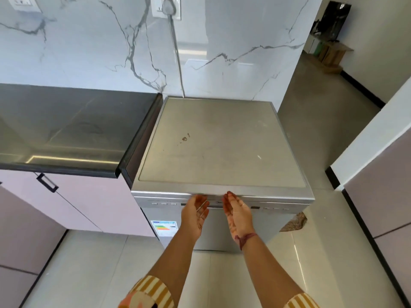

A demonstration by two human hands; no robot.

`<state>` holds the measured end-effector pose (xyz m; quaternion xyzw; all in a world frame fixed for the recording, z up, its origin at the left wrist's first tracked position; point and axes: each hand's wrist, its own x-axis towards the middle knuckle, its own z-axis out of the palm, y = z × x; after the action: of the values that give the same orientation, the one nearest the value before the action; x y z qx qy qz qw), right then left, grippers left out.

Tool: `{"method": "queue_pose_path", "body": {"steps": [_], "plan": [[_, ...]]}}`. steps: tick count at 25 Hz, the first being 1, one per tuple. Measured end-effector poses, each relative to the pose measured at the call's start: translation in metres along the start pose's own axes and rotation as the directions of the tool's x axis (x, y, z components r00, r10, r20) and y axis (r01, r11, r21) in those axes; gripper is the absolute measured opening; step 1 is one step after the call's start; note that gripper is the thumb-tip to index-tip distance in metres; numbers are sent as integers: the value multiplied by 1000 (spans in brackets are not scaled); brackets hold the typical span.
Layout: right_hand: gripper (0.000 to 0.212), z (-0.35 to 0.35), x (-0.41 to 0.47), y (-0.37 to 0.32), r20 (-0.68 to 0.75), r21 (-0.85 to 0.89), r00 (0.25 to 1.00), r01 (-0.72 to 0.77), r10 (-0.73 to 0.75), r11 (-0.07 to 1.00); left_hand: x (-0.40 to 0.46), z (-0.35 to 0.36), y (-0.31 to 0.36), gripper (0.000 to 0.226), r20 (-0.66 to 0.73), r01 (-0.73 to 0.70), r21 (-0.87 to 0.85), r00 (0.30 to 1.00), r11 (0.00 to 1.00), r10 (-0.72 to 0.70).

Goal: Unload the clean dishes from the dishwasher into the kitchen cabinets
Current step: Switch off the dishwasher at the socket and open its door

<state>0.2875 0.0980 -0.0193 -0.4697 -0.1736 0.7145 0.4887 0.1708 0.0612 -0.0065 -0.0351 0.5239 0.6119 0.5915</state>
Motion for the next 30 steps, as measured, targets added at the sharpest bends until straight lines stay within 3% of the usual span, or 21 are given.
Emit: {"method": "queue_pose_path", "body": {"steps": [2, 5, 9, 18, 30], "plan": [[10, -10, 2, 15, -39, 113, 997, -64, 69, 992, 7, -5, -19, 24, -8, 60, -31, 998, 998, -60], [26, -17, 7, 32, -94, 155, 988, -104, 120, 982, 21, -7, -37, 49, 9, 122, -61, 993, 991, -122], [41, -22, 15, 36, -63, 176, 987, -136, 150, 975, 33, -1, -44, 66, 93, 86, -152, 993, 985, -72], [54, -21, 45, 54, 48, 285, 989, -145, 136, 948, 49, 7, -48, 53, 89, 22, -172, 996, 985, -7], [38, -3, 46, 66, -143, 256, 989, -8, 46, 967, 56, 6, -49, 56, 76, -37, -48, 996, 998, 40]]}}
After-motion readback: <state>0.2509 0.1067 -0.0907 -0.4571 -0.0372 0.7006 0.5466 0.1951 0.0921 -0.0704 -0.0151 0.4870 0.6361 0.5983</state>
